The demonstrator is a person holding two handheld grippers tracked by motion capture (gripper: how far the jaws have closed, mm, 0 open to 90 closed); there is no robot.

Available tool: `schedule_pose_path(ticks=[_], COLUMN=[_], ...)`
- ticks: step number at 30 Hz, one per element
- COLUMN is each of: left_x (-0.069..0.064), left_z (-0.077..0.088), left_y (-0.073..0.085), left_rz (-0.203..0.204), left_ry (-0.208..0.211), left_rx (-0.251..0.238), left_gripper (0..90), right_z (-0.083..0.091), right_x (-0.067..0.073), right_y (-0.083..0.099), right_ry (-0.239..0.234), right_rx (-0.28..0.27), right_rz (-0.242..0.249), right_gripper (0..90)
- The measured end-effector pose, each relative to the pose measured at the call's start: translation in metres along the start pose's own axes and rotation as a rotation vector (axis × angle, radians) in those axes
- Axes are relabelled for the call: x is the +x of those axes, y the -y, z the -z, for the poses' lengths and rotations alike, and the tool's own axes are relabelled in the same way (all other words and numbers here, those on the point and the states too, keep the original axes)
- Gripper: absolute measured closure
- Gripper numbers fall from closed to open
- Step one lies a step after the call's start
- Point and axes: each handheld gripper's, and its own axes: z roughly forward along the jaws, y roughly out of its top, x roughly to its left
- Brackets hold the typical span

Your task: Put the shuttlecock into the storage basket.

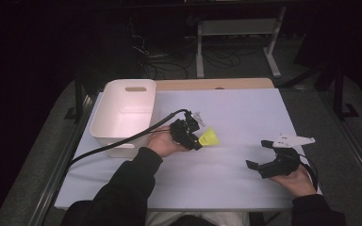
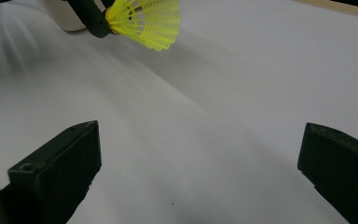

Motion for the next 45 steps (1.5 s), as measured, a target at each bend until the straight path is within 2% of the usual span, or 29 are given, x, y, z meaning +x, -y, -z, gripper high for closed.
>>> schedule_pose_path(ticks=[16,36,45], left_x=[-0.007,-0.008,-0.009], left_z=[0.027,0.062,0.078], left_y=[-0.001,0.001,0.002], left_rz=[-0.014,-0.024,-0.026], left_ry=[-0.022,-0.062,-0.076], left_rx=[-0.017,-0.029,-0.035], left_gripper=[64.9,64.9,64.9], right_z=[0.0,0.004,0.004], right_x=[0.0,0.0,0.0], right_y=[0.0,-0.002,-0.002], right_ry=[0.003,0.013,0.012], right_rx=[-0.003,-0.042,-0.038], right_rz=[0.0,0.001,-0.003], right_gripper=[0.0,0.0,0.0])
